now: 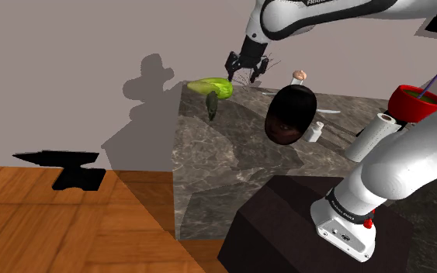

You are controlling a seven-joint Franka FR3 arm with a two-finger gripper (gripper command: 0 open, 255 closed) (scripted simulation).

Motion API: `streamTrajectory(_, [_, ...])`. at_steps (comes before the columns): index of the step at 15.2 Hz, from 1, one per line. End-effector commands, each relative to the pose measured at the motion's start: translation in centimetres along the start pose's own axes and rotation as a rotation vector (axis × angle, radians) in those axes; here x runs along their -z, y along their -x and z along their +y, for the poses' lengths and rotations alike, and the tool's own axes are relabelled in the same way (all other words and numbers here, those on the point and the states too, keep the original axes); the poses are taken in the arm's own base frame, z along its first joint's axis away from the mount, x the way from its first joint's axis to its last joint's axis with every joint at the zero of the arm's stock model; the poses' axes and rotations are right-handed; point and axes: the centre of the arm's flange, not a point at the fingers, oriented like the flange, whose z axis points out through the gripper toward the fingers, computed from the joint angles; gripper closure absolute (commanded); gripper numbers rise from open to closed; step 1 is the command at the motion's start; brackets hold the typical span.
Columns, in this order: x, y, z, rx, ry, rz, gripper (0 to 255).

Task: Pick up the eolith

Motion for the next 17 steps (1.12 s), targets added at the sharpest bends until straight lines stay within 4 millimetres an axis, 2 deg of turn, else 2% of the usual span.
streamTrajectory(1, [-2.4,-1.6,-0.8,-0.034,-0.001,-0.006,0])
streamTrajectory(12, [-13.9,-9.7,-5.4,-0.209,-0.003,-0.043,0])
streamTrajectory(17, [-16.5,-9.3,-5.2,-0.209,-0.003,-0.043,0])
